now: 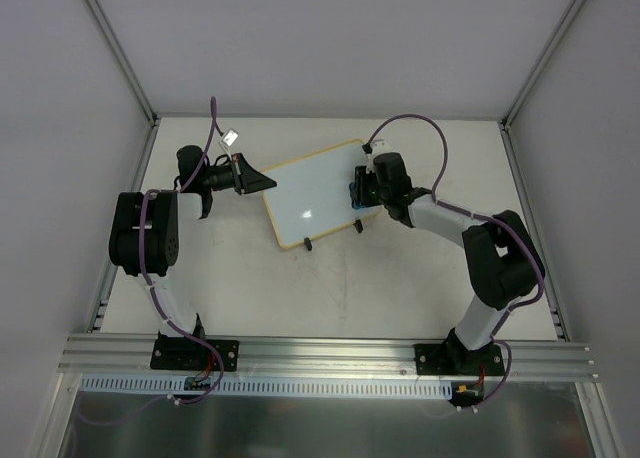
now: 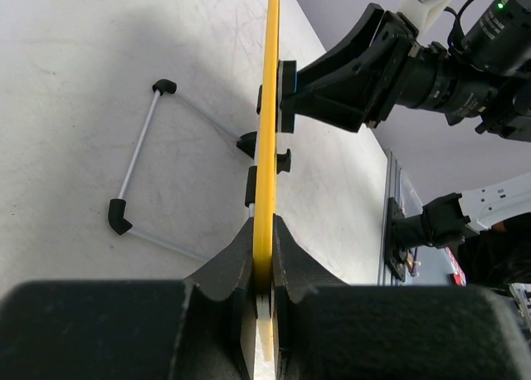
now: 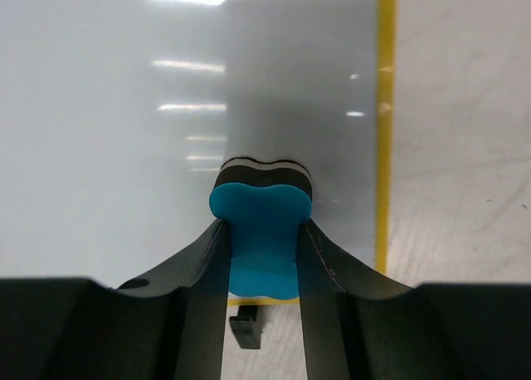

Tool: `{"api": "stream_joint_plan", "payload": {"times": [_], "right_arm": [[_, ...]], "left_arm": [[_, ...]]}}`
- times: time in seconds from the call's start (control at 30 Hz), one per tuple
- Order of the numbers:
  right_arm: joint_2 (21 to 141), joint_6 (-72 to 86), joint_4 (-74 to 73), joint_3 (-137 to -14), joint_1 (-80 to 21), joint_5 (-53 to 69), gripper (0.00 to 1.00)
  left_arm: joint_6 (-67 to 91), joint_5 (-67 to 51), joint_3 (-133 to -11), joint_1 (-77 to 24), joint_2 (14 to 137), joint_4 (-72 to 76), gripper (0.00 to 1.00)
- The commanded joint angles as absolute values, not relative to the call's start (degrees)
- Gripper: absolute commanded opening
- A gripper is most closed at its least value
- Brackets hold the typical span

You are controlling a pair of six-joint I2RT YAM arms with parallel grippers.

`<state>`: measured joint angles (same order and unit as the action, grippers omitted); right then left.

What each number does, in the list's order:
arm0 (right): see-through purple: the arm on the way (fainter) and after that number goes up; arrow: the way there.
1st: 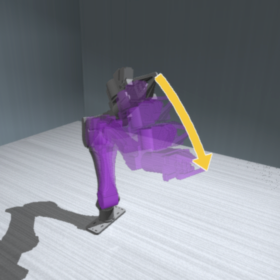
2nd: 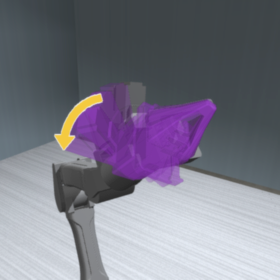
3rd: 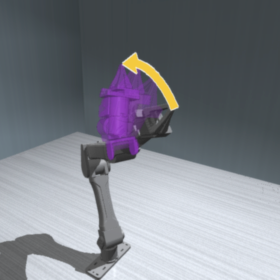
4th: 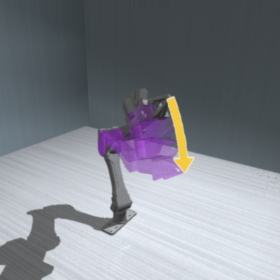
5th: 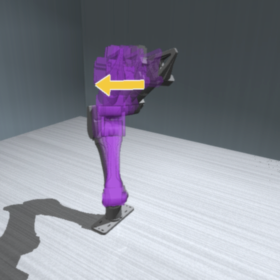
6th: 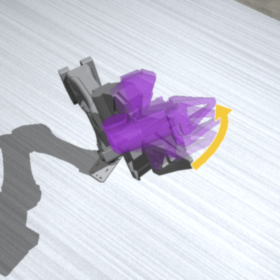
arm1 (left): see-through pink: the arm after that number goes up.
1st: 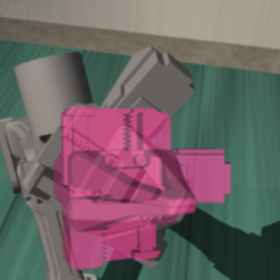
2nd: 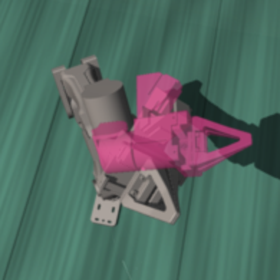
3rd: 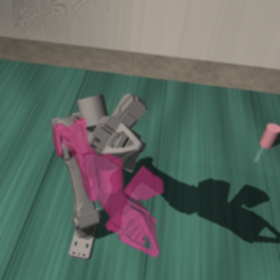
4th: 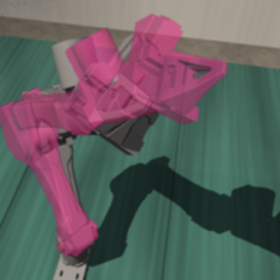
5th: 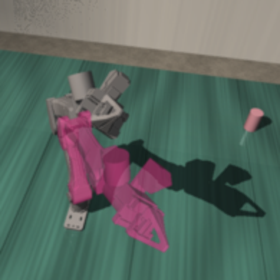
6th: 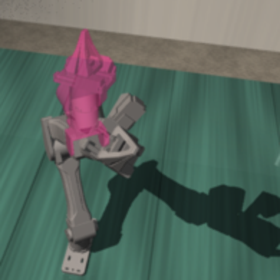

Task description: Erase the whiteboard

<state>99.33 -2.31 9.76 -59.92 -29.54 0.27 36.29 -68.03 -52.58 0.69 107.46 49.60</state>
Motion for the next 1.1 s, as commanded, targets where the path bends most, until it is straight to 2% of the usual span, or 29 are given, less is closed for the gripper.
{"api": "stream_joint_plan", "payload": {"times": [0.0,0.63,0.77,0.93,1.07], "right_arm": [[97.8,-2.4,10.4,-58.5,-26.4,-3.9,0.00],[93.8,-0.2,7.8,-56.0,-18.5,-9.3,0.00],[90.8,0.2,6.8,-55.3,-18.5,-10.8,0.00],[84.2,4.9,6.0,-52.7,-19.2,-5.3,0.00],[80.3,4.4,-3.2,-53.2,-23.6,-5.5,0.00]], "left_arm": [[32.9,-68.4,-53.2,0.3,106.9,50.4,0.00],[32.9,-68.4,-53.3,0.3,107.1,50.2,0.00],[32.9,-68.4,-53.3,0.3,107.1,50.2,0.00],[32.9,-68.2,-53.3,0.3,107.0,50.2,0.00],[33.0,-68.1,-53.4,0.3,107.2,50.2,0.00]]}}
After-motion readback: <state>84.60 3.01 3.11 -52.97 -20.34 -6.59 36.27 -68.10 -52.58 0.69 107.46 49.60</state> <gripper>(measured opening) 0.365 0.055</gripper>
